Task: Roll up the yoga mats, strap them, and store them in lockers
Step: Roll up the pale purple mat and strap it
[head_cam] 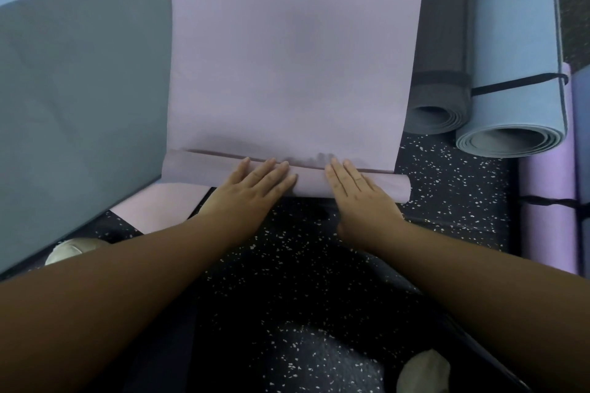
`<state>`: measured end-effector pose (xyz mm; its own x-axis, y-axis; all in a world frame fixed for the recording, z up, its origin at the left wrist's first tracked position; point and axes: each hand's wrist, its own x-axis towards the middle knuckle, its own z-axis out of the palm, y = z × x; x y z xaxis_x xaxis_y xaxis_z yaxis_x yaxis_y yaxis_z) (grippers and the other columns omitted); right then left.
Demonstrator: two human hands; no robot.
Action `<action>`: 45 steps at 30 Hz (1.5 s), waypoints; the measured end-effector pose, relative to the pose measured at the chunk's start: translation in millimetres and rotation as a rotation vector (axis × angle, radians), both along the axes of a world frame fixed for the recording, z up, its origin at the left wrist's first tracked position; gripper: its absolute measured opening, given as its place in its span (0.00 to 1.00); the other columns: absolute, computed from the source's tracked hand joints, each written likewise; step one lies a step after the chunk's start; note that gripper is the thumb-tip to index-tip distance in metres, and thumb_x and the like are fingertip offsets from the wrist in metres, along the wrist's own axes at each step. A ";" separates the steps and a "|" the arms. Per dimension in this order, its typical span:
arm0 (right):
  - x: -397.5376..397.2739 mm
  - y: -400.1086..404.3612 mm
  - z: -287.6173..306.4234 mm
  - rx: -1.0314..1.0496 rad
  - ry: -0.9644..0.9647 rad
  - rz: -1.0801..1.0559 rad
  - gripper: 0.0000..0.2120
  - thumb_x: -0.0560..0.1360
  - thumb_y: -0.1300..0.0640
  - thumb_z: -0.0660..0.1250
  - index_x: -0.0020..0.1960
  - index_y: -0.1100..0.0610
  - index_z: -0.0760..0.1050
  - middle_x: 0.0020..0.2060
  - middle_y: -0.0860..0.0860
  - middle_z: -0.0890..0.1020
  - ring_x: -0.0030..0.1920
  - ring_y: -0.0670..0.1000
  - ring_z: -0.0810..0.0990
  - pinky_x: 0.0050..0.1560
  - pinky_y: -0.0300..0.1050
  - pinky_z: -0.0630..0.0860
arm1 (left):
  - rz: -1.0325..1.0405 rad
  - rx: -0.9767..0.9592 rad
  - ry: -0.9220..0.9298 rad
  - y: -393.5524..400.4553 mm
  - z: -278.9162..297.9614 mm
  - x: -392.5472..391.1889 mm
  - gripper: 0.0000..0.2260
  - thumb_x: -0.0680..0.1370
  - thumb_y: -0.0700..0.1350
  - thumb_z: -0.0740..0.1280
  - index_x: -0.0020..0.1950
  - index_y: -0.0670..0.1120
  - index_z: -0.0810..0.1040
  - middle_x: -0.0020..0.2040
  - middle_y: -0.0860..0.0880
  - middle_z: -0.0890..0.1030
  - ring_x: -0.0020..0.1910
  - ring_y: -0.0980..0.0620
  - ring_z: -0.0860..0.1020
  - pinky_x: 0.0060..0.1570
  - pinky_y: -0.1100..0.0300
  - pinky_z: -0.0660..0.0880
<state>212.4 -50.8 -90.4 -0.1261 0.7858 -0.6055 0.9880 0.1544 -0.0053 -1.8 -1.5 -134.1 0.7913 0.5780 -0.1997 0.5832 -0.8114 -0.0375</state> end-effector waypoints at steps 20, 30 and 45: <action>2.9 -6.0 -1.8 -0.056 0.047 0.007 0.47 0.73 0.51 0.61 0.75 0.57 0.29 0.75 0.51 0.30 0.75 0.50 0.30 0.75 0.48 0.36 | 0.031 0.020 -0.091 20.6 -0.1 4.1 0.26 0.72 0.40 0.52 0.69 0.37 0.71 0.66 0.40 0.75 0.65 0.41 0.75 0.65 0.41 0.61; 5.7 7.9 6.9 -0.123 0.041 0.002 0.46 0.74 0.51 0.60 0.75 0.57 0.28 0.74 0.51 0.29 0.75 0.50 0.30 0.75 0.48 0.37 | 0.058 0.105 -0.156 12.8 -11.7 -6.7 0.30 0.72 0.41 0.59 0.75 0.41 0.59 0.72 0.40 0.68 0.72 0.43 0.66 0.72 0.46 0.50; 0.3 1.7 6.9 0.032 0.066 -0.096 0.42 0.74 0.56 0.60 0.77 0.56 0.35 0.76 0.53 0.35 0.76 0.54 0.34 0.76 0.52 0.40 | 0.056 -0.058 0.221 45.1 13.7 10.9 0.36 0.82 0.54 0.55 0.73 0.52 0.28 0.78 0.46 0.37 0.77 0.47 0.38 0.73 0.44 0.41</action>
